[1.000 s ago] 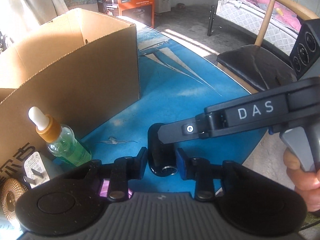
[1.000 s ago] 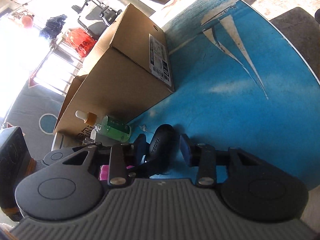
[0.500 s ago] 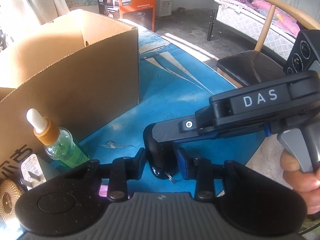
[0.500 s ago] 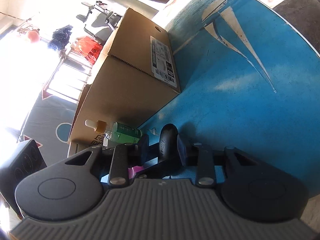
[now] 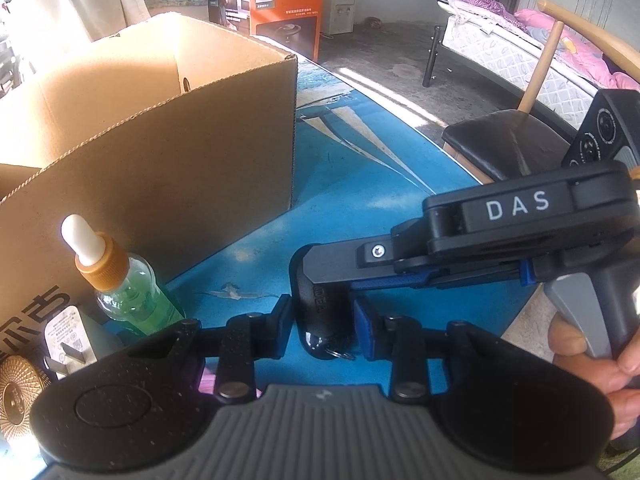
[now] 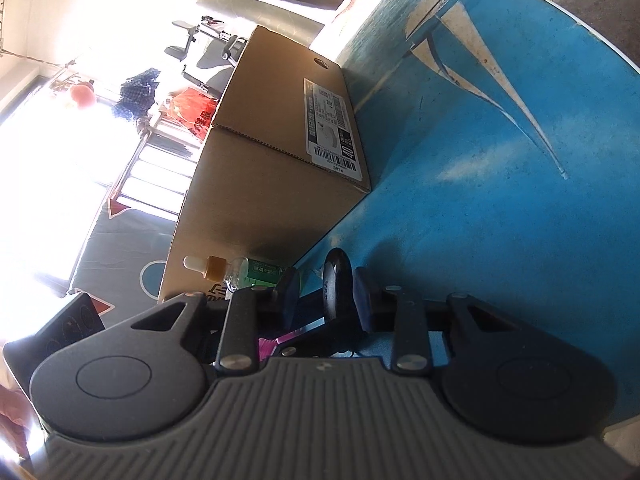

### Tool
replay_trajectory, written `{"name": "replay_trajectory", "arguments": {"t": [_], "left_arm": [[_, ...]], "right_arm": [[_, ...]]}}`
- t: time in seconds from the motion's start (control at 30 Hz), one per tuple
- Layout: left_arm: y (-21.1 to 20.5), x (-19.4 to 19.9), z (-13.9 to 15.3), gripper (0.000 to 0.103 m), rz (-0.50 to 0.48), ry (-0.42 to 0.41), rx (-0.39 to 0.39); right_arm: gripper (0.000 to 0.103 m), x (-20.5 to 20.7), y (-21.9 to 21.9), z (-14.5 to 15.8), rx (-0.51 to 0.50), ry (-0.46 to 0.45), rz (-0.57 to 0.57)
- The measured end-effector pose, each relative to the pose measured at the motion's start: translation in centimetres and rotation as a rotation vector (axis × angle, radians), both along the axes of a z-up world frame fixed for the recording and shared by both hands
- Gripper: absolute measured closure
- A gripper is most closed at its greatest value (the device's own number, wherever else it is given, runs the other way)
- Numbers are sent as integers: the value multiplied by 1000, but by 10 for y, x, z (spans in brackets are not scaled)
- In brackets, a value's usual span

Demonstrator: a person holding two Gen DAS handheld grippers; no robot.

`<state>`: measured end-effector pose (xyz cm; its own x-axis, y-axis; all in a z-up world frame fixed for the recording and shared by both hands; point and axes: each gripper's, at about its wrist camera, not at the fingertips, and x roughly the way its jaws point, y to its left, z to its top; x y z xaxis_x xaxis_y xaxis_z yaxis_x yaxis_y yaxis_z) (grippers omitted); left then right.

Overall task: Organize rigid objects
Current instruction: 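Close the right tool around the black oval object, then carry the black oval object into the cardboard box and open the right tool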

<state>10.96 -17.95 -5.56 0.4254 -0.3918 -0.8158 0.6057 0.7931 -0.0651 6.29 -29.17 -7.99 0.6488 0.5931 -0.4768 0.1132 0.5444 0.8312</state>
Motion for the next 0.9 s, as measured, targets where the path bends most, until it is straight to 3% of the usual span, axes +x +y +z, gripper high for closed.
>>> {"name": "replay_trajectory", "arguments": {"t": [0.23,0.3,0.5,0.7,0.9], "left_arm": [[-1,-1,4,71,-7,-22,-4],[0,-1,7,72,-9,-25,-13],[1,-10,24,72,-14,-79,-32],[10,-25,57,72,-19,-158,-84],[33,-32,106,72,22,-277,-138]], "right_arm": [[80,5,7,0,-30,-1,1],[86,3,6,3,-30,-13,-5],[86,-4,9,24,-82,-72,-9],[86,-15,17,63,-147,-161,-14],[86,-7,37,127,-231,-295,40]]}}
